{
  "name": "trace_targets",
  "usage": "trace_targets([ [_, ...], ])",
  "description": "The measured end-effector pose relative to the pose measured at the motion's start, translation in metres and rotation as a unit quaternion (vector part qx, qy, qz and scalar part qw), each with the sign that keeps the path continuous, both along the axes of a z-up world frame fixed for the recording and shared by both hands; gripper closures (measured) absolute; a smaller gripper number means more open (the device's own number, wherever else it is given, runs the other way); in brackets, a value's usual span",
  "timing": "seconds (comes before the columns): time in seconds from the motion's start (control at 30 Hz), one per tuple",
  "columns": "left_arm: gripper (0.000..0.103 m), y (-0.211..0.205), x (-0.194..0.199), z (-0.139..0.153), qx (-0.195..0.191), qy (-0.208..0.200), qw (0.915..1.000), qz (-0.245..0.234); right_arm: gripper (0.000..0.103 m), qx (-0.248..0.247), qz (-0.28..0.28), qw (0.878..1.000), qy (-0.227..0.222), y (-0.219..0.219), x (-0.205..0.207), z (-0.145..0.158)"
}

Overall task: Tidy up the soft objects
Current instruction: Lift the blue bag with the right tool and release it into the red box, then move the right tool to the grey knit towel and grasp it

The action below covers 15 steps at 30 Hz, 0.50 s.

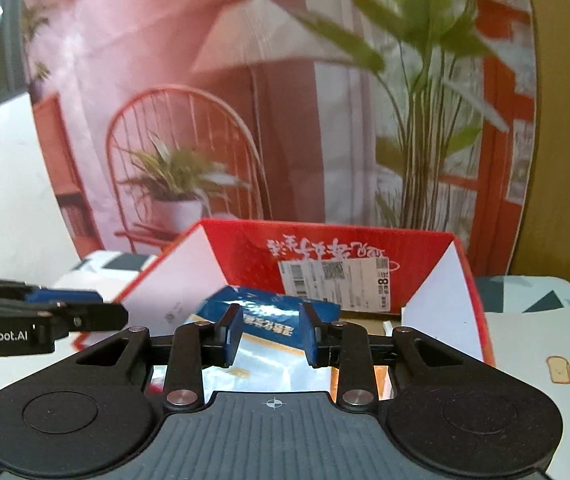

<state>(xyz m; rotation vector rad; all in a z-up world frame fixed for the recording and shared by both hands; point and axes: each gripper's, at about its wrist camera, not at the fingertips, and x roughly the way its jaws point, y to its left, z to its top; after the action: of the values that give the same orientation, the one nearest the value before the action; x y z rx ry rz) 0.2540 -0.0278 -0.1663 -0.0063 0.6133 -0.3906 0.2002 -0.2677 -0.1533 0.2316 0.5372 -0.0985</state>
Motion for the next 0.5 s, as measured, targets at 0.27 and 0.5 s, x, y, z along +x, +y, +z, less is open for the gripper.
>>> trace_targets([
  [0.27, 0.067, 0.015, -0.062, -0.023, -0.005, 0.024, 0.9997, 0.002, 0.074, 0.022, 0.003, 1.0, -0.021, 0.013, -0.066, -0.002],
  [0.5, 0.063, 0.029, -0.103, -0.048, -0.005, 0.054, 0.9985, 0.007, 0.073, 0.04, 0.001, 0.999, 0.0, 0.028, -0.121, -0.02],
])
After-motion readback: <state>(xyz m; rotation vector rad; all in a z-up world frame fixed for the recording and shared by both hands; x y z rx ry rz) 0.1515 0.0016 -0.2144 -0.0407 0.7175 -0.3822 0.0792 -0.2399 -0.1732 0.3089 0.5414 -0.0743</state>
